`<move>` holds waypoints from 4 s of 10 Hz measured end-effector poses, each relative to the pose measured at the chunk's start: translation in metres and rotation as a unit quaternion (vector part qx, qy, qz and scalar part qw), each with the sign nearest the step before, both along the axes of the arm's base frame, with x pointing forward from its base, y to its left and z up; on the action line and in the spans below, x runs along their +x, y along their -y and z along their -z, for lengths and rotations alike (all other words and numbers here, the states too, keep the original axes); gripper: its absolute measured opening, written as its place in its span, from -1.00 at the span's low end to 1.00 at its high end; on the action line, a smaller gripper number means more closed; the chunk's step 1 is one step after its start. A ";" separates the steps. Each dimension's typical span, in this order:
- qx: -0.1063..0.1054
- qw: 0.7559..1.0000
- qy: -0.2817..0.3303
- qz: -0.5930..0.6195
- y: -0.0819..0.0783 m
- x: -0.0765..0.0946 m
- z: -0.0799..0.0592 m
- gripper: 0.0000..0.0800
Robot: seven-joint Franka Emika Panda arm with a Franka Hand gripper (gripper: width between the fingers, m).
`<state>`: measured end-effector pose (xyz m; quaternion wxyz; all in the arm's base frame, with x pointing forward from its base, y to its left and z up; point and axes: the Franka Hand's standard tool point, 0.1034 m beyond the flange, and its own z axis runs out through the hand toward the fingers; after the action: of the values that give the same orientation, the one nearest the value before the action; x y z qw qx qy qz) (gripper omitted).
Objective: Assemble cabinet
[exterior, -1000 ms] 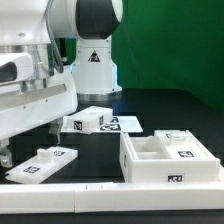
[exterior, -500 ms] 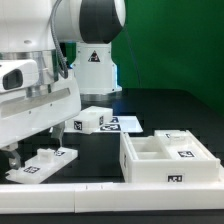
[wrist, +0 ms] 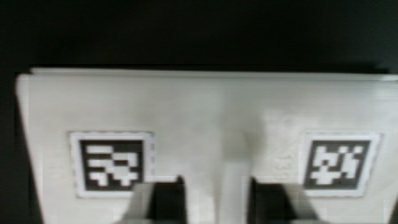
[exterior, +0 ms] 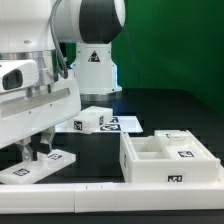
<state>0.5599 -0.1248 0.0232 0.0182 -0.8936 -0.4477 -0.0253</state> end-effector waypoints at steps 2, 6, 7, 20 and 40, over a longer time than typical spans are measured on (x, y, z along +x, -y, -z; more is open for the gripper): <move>0.000 1.000 0.000 0.000 0.000 0.000 0.000 -0.85; -0.024 0.996 0.012 -0.089 -0.045 -0.015 -0.041 -0.85; -0.036 0.991 0.015 -0.125 -0.061 -0.025 -0.052 -0.85; -0.034 0.979 0.023 -0.199 -0.108 -0.050 -0.099 -0.85; -0.058 0.951 -0.109 -0.285 -0.183 -0.091 -0.067 -0.85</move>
Offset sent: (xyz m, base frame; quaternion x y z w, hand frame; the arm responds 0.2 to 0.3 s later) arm -0.0194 0.0357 0.0370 -0.0323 -0.0220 -0.0977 0.9944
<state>0.4689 0.0586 0.0901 0.0211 -0.7259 -0.6795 0.1046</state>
